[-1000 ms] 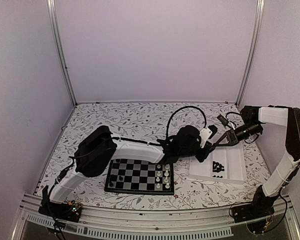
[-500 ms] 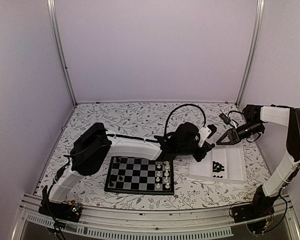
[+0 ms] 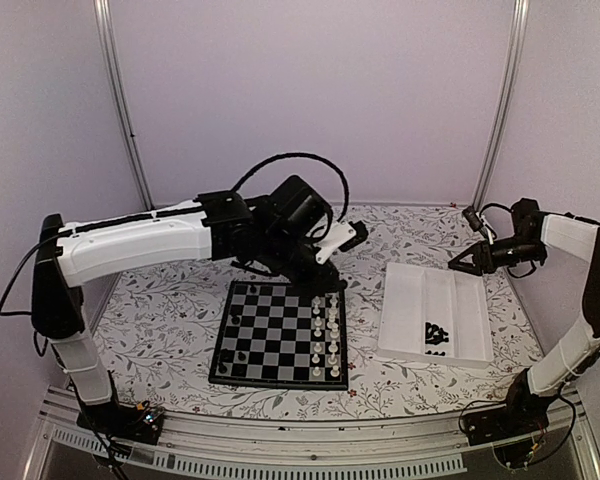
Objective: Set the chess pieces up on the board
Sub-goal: Place the chess piece on the chessboard.
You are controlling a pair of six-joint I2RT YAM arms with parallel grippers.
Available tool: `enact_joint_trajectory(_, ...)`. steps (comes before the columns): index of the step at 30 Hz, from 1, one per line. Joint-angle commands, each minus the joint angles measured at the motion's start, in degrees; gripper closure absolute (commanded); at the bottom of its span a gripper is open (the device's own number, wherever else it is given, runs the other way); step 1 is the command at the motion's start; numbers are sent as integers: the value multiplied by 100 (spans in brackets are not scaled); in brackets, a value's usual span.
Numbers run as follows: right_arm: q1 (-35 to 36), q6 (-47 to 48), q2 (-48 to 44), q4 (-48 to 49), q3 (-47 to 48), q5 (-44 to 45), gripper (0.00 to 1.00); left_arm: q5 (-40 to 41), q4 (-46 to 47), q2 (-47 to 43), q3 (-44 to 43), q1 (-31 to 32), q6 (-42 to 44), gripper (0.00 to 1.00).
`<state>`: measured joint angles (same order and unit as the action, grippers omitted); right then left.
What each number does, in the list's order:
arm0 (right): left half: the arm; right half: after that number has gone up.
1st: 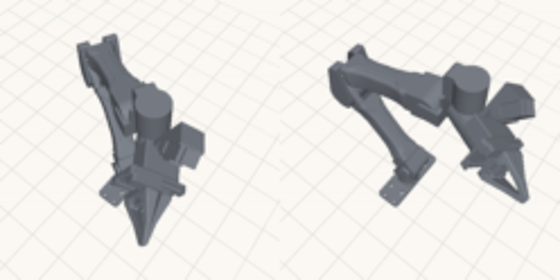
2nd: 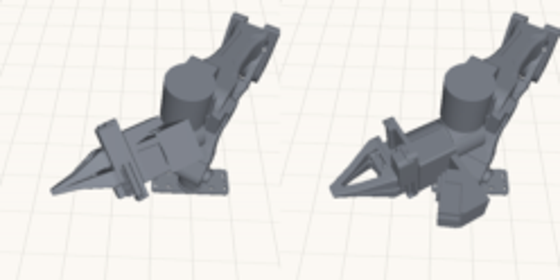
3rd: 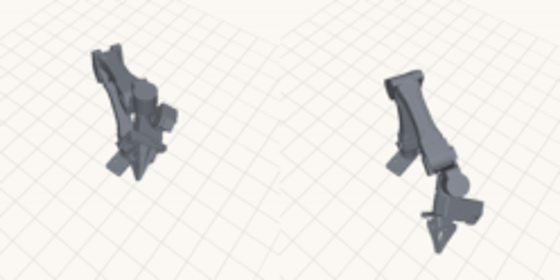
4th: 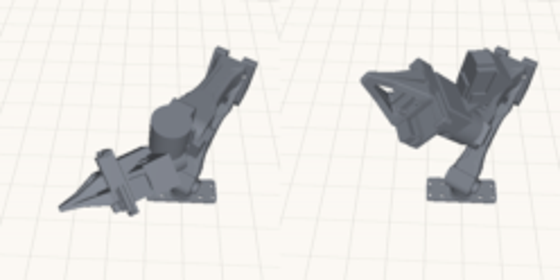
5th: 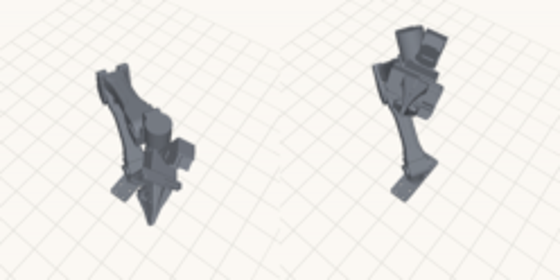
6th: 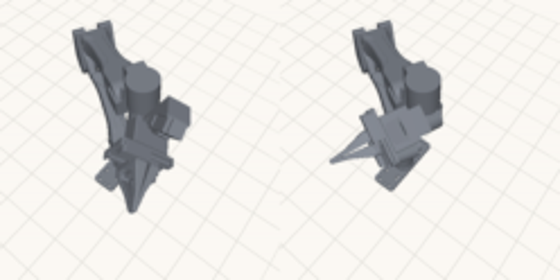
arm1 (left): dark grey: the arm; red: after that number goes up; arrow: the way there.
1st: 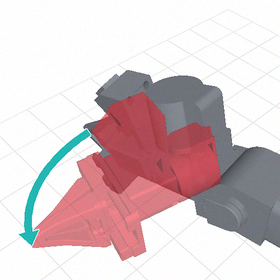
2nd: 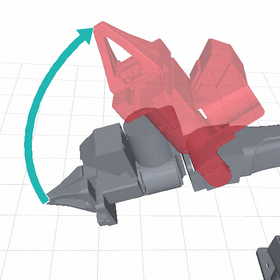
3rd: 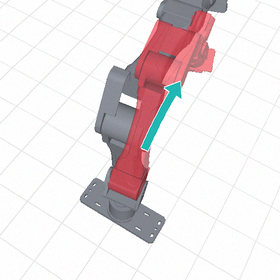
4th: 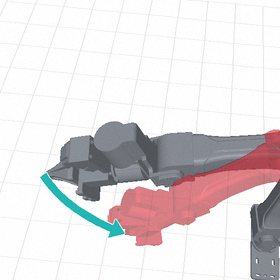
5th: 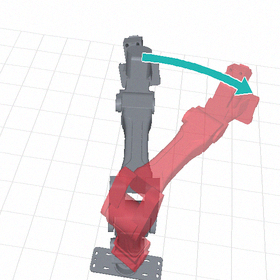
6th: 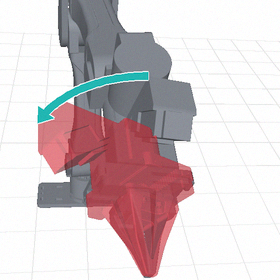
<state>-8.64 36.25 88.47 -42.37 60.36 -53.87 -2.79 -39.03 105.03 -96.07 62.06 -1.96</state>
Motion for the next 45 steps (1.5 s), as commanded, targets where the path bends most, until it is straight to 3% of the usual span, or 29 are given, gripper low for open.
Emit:
enact_joint_trajectory(1, 17, -91, -321, 305, -262, 64, 51, 430, -2060, -596, 776, -565, -219, 97)
enact_joint_trajectory(6, 17, -84, -486, 336, -394, 69, 50, 116, -2657, -1436, 1617, -1251, -535, 96)
enact_joint_trajectory(12, 12, -70, -568, 350, -450, 93, 49, -248, -2542, -1951, 2344, -1625, -901, 96)
enact_joint_trajectory(22, 16, 21, -506, 279, -455, 56, 49, -488, -1971, -1717, 3144, -1818, -1245, 96)
enact_joint_trajectory(45, 17, 99, -340, 205, -437, 33, 48, -219, -1434, -919, 3330, -1968, -1143, 94)
